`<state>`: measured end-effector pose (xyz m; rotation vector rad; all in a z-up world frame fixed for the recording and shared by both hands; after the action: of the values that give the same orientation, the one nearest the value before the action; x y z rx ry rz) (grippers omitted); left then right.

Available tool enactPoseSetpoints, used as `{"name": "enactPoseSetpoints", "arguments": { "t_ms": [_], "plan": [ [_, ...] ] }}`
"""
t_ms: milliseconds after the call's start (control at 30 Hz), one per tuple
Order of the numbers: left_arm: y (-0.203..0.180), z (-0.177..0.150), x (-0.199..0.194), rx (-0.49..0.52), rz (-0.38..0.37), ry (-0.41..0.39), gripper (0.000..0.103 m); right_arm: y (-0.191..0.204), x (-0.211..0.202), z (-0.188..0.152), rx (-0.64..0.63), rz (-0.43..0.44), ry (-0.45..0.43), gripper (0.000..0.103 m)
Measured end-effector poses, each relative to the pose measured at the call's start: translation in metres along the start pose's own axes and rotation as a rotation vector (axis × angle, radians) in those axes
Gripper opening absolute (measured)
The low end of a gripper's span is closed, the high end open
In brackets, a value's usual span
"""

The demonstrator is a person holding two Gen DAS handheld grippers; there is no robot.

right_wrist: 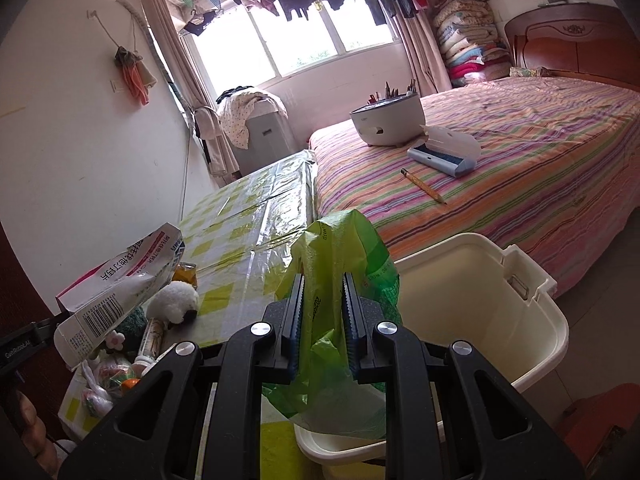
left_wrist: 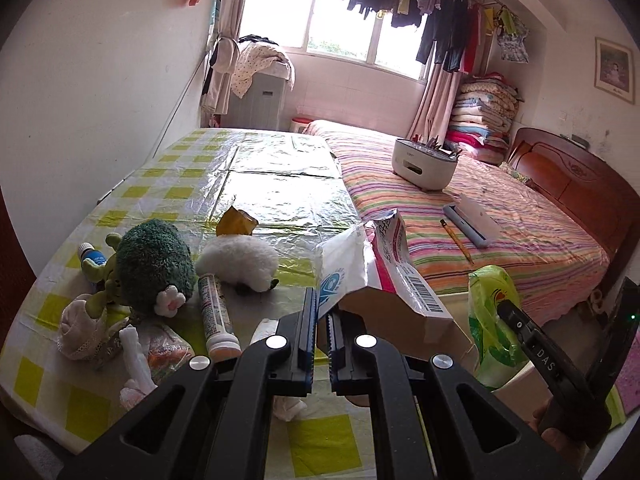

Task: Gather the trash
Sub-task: 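Carry the green bag to the cream bin and open the right gripper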

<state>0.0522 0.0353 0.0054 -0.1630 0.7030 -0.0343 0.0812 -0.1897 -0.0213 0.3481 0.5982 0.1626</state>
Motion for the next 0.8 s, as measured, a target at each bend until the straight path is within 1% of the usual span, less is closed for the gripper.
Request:
{"name": "enactPoseSetpoints", "arguments": {
  "t_ms": [67,133,200,233,300,333,367,400,467,533,667,800],
  "plan": [
    [-0.012,0.001,0.003,0.018,-0.017,0.005,0.005,-0.009,0.002,-0.001,0.018,-0.028,0.011,0.017],
    [-0.021,0.001,0.005,0.031,-0.035,0.009,0.005,-0.016,0.002,0.001,0.037,-0.033,0.010,0.020],
    [-0.030,0.001,0.007,0.045,-0.049,0.015,0.005,-0.019,0.003,0.002,0.037,-0.068,0.003,0.022],
    [-0.033,0.001,0.008,0.049,-0.056,0.018,0.005,-0.021,0.003,0.003,0.046,-0.065,0.003,0.024],
    [-0.040,0.000,0.010,0.057,-0.070,0.025,0.005,-0.024,0.006,0.003,0.054,-0.071,0.012,0.037],
    [-0.043,0.000,0.010,0.061,-0.075,0.028,0.005,-0.026,0.007,0.003,0.068,-0.074,0.015,0.055],
    [-0.044,-0.001,0.010,0.065,-0.079,0.029,0.005,-0.028,0.007,0.003,0.089,-0.065,0.014,0.069],
    [-0.045,-0.001,0.011,0.071,-0.080,0.029,0.005,-0.031,0.007,0.003,0.107,-0.053,0.013,0.071],
    [-0.048,-0.002,0.012,0.080,-0.078,0.034,0.005,-0.036,0.005,0.005,0.138,-0.050,0.006,0.073],
    [-0.052,-0.003,0.015,0.086,-0.079,0.043,0.005,-0.043,0.001,0.005,0.183,-0.025,-0.009,0.075],
    [-0.061,-0.005,0.024,0.098,-0.085,0.062,0.005,-0.062,-0.011,0.008,0.271,-0.017,-0.063,0.077],
    [-0.075,-0.010,0.037,0.122,-0.098,0.091,0.005,-0.078,-0.025,0.011,0.330,-0.034,-0.132,0.079]
  ]
}}
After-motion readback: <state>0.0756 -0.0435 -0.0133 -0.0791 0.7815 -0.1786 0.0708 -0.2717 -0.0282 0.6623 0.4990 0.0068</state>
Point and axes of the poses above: each gripper's, at about its wrist camera, not at the fingertips, and x roughly the way its jaws point, y to its left, z to its top, the point moved 4 cm from there along x, roughly the way its jaws point, and after that the axes turned 7 degrees about y, right-handed, at the moved point
